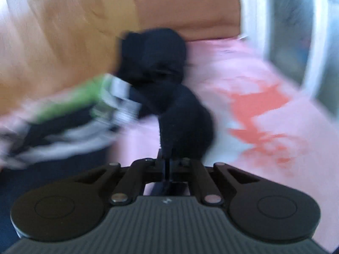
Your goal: Fold small clothes
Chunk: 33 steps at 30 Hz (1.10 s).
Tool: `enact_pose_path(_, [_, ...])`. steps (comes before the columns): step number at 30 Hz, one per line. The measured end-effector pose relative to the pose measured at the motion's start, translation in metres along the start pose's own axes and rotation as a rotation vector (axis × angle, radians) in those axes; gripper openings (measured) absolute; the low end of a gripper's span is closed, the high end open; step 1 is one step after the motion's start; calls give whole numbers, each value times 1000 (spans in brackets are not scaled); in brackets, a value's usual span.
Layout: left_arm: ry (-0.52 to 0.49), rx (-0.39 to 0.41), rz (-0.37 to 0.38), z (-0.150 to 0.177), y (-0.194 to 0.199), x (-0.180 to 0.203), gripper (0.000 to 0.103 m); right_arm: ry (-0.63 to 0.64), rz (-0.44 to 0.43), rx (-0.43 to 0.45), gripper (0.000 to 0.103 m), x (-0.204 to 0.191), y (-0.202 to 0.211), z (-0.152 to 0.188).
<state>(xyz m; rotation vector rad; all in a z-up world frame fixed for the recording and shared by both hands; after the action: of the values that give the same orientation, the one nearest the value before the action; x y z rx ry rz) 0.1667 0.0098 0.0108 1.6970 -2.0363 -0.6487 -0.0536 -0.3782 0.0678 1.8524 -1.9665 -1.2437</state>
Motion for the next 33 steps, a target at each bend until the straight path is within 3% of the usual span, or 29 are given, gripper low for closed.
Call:
enact_pose_path(2, [25,-2,15,-3,2,-4,29,-13,-255,-15,6,-32,16,-22])
enact_pose_path(5, [62,-6,54,-7,7,-9,32,52,-482,-12,6,-88,32,-57])
enact_pose_path(7, [86,-7,92,-10,11,-13,37,111,-563,-6,6,-126,28,-78])
enact_pose_path(10, [138,-9,178,-15,17,-24,49,214,-603,-34,6,-181,-4,-100])
enact_pose_path(13, [180,-12,238,-18,19,-35,62,247,-598,-125,11,-224,-67,-104])
enact_pose_path(14, [188,-16,249,-18,18,-37,66,247,-583,-162,16,-233,-91,-100])
enact_pose_path(15, [194,-21,247,-18,16,-39,67,257,-563,-207,33,-239,-114,-96])
enact_pose_path(17, [205,-34,229,-18,12,-42,75,264,-496,-259,39,-240,-144,-93])
enact_pose_path(21, [229,-61,257,-18,7,-43,77,184,-500,-162,39,-198,-130,-100])
enact_pose_path(24, [204,-80,268,-16,4,-36,79,226,-347,-99,39,-165,-126,-102])
enact_pose_path(26, [182,-94,282,-13,3,-31,79,254,-233,-92,40,-140,-133,-98])
enact_pose_path(28, [159,-91,282,-12,2,-25,79,218,-173,-119,41,-116,-146,-93])
enact_pose_path(30, [147,-89,273,-10,2,-23,79,184,-156,-179,34,-96,-168,-85])
enact_pose_path(31, [146,-90,266,-10,2,-24,79,200,-66,-194,33,-87,-181,-78])
enact_pose_path(32, [148,-89,256,-9,2,-25,79,195,-27,-148,33,-78,-187,-76])
enact_pose_path(33, [153,-88,249,-9,1,-27,79,153,-17,-127,25,-70,-188,-78])
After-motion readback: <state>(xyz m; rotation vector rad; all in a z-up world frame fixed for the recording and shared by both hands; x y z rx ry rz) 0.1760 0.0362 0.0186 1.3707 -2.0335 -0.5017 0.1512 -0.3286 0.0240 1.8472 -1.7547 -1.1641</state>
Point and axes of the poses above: each gripper's, at about its wrist camera, not at the fingertips, and y roughly against the way its jaws point, x to its right, z to its underside, the point moved 3 cm from there along -y, roughly the way its jaws point, and after that the axes turned 11 degrees about -z, right-handed, at the moved point
